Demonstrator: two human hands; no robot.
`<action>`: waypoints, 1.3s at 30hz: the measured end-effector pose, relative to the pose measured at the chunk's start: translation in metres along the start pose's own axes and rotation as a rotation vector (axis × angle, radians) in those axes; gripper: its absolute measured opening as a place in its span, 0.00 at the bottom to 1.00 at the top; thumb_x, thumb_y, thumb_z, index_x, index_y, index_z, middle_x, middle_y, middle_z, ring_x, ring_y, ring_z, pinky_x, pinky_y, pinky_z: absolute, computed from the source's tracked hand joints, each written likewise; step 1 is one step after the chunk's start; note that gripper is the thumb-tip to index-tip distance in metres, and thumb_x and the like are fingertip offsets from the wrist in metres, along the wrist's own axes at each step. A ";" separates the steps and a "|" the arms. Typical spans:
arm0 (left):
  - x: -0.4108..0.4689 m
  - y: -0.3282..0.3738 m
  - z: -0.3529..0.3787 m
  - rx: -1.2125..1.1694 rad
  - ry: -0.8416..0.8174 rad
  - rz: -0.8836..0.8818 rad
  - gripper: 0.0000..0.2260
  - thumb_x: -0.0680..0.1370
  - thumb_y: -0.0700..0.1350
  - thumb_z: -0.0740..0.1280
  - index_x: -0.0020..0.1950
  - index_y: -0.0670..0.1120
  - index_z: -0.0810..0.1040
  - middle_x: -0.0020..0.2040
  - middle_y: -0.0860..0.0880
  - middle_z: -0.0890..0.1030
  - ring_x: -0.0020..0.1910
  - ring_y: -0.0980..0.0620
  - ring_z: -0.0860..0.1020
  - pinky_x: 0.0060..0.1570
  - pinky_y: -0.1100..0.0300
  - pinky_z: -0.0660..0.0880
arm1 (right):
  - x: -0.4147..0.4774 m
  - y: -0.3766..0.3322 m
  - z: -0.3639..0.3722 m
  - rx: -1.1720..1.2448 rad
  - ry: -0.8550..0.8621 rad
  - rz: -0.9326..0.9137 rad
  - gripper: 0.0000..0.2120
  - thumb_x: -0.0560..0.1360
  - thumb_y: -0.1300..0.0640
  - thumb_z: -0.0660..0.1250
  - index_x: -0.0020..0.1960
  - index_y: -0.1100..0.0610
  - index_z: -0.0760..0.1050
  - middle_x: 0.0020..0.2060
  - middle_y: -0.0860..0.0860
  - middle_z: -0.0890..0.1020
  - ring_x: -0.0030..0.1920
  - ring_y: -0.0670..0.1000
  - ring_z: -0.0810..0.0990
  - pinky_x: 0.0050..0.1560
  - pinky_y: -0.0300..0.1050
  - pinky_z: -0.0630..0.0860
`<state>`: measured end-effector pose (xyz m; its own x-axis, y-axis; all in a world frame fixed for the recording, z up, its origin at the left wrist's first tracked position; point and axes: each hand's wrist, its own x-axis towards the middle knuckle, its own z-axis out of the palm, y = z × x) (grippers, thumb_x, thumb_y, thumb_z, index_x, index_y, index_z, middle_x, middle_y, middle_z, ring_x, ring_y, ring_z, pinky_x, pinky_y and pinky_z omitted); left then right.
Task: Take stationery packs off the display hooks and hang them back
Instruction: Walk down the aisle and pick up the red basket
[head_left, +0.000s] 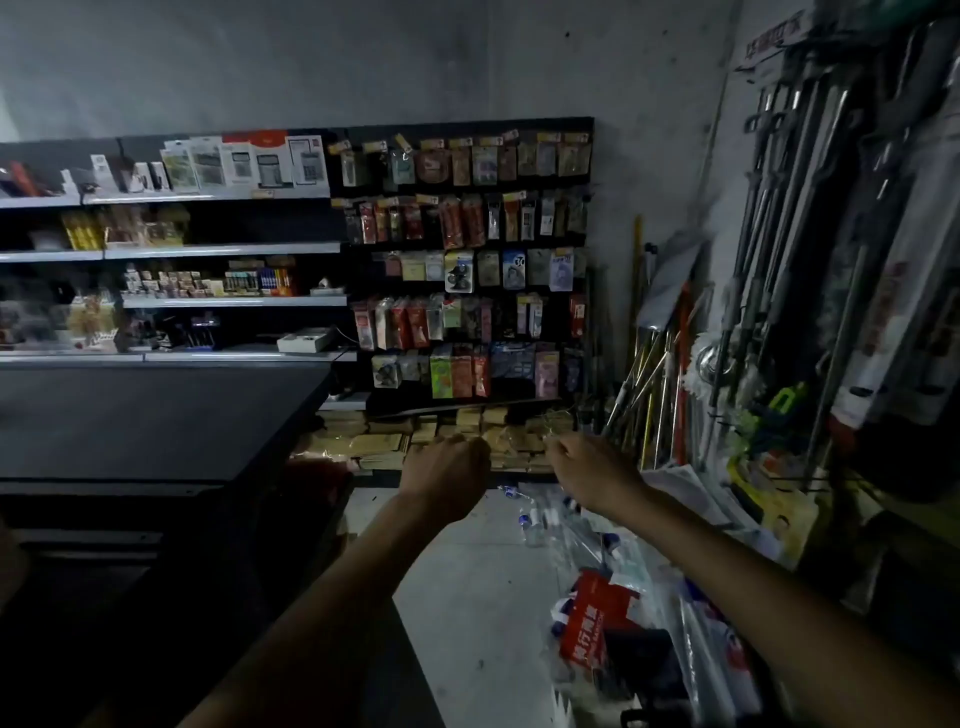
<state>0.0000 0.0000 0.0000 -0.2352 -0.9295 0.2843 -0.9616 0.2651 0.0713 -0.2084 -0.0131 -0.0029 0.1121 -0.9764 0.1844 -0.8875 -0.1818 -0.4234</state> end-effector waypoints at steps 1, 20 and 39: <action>0.010 -0.003 0.006 0.001 0.006 0.002 0.13 0.86 0.51 0.54 0.60 0.52 0.77 0.57 0.47 0.81 0.53 0.46 0.79 0.48 0.52 0.73 | 0.009 0.003 0.004 0.017 0.007 -0.018 0.20 0.84 0.48 0.51 0.36 0.49 0.71 0.36 0.49 0.75 0.45 0.57 0.79 0.44 0.48 0.70; 0.268 -0.068 0.098 0.027 -0.137 -0.105 0.31 0.82 0.64 0.60 0.82 0.55 0.57 0.81 0.45 0.62 0.78 0.40 0.63 0.72 0.38 0.68 | 0.284 0.079 0.041 0.047 -0.085 -0.084 0.33 0.78 0.35 0.65 0.77 0.51 0.68 0.71 0.53 0.76 0.68 0.57 0.76 0.64 0.54 0.76; 0.466 -0.264 0.231 0.029 -0.216 -0.268 0.31 0.79 0.63 0.64 0.80 0.56 0.58 0.79 0.44 0.63 0.76 0.38 0.65 0.72 0.36 0.65 | 0.593 0.052 0.181 -0.027 -0.274 -0.152 0.31 0.77 0.41 0.67 0.76 0.52 0.68 0.70 0.56 0.73 0.66 0.59 0.75 0.64 0.55 0.76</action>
<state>0.1111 -0.5626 -0.1071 0.0048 -0.9988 0.0495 -0.9962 -0.0005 0.0875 -0.1070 -0.6224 -0.0763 0.3572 -0.9340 -0.0042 -0.8627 -0.3282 -0.3848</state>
